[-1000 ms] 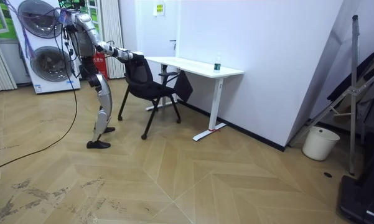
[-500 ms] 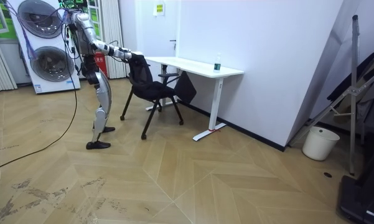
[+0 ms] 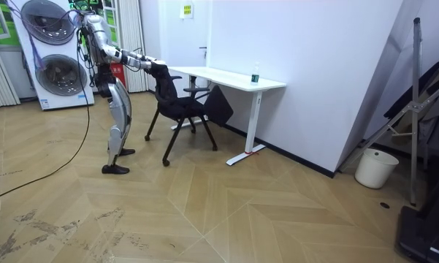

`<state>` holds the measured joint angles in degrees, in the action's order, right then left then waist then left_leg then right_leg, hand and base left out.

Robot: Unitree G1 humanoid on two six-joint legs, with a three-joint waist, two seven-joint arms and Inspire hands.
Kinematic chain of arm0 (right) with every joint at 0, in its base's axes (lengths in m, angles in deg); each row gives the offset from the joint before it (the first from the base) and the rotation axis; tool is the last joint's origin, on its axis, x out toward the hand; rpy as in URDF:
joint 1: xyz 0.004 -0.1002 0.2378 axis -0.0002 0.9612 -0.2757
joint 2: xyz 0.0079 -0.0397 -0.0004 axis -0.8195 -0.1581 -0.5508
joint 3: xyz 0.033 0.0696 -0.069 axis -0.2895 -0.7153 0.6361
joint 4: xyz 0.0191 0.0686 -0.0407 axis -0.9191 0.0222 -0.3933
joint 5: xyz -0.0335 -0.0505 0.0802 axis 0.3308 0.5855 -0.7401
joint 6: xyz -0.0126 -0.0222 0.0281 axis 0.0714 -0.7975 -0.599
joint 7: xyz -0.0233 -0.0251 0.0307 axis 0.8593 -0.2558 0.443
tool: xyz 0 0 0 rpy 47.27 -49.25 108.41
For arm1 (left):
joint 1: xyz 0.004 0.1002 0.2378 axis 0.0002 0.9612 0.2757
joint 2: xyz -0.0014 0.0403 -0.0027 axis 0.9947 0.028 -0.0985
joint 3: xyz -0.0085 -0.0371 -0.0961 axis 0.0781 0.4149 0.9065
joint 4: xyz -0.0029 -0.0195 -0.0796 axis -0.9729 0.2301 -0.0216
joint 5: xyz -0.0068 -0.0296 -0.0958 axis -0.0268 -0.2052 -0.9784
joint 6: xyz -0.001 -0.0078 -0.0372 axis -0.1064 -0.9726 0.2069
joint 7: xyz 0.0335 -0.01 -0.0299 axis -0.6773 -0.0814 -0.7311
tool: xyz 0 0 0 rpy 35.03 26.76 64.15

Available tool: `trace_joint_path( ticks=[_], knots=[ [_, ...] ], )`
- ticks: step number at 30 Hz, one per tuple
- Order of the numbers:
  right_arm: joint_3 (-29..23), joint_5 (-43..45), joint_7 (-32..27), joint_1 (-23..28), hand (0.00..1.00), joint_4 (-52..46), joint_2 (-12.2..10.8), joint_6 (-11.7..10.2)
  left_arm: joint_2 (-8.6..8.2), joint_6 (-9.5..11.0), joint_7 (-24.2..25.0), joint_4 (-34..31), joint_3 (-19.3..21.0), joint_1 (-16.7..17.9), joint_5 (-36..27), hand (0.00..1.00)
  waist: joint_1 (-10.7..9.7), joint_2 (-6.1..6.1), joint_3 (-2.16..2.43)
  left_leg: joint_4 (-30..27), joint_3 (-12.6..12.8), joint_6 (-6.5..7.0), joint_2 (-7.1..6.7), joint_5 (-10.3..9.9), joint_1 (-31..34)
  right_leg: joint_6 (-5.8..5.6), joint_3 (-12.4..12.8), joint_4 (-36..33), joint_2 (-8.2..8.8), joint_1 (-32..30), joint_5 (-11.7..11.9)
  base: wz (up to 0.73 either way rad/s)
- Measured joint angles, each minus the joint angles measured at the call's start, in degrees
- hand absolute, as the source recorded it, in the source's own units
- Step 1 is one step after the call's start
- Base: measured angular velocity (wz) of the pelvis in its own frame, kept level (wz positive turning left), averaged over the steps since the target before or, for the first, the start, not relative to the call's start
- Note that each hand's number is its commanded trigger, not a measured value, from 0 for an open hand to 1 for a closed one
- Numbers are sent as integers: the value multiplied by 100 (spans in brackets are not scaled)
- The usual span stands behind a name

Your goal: Push chair

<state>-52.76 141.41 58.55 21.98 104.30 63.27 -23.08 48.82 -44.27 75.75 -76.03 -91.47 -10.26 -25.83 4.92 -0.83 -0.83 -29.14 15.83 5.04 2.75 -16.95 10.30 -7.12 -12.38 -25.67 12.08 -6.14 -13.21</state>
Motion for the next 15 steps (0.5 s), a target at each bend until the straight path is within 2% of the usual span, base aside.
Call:
trace_joint_path(
  ticks=[1, 3, 6, 8, 15],
  knots=[
    [-3, -2, -2, -7, 100, 0, 0, -2, 5, 11, 1, -1, 10, -8, 6, 100, 13, 6, -5, 3, 3, 1, 19, 1, 7, 22, -63, 22, -20, -10, 47, -11],
    [3, -2, -6, -15, 100, 0, -9, -8, 6, 83, 13, 0, 74, -7, 4, 100, 55, -6, -16, 29, 40, -3, 55, 3, 10, 70, -20, 24, -71, -78, 126, -17],
    [2, -8, -61, -22, 100, -11, -12, -11, 14, 201, -46, 1, 142, -8, 118, 100, 76, 16, -43, 20, -1, -26, 129, 20, 86, 107, 153, 307, -239, -58, 257, -5],
    [2, -27, -190, -28, 100, -10, -14, -17, 27, 233, -174, 2, 160, -14, 159, 100, 3, 38, -87, 17, -149, -52, 175, 71, 166, 180, 159, 447, -346, -23, 373, 21],
    [22, -78, -44, -21, 100, -136, -56, 84, 44, 226, -365, 93, 160, -36, 219, 100, -161, 47, -98, -57, -480, -134, 159, 124, 310, 174, 140, 685, -486, 183, 368, 23]
  ],
)
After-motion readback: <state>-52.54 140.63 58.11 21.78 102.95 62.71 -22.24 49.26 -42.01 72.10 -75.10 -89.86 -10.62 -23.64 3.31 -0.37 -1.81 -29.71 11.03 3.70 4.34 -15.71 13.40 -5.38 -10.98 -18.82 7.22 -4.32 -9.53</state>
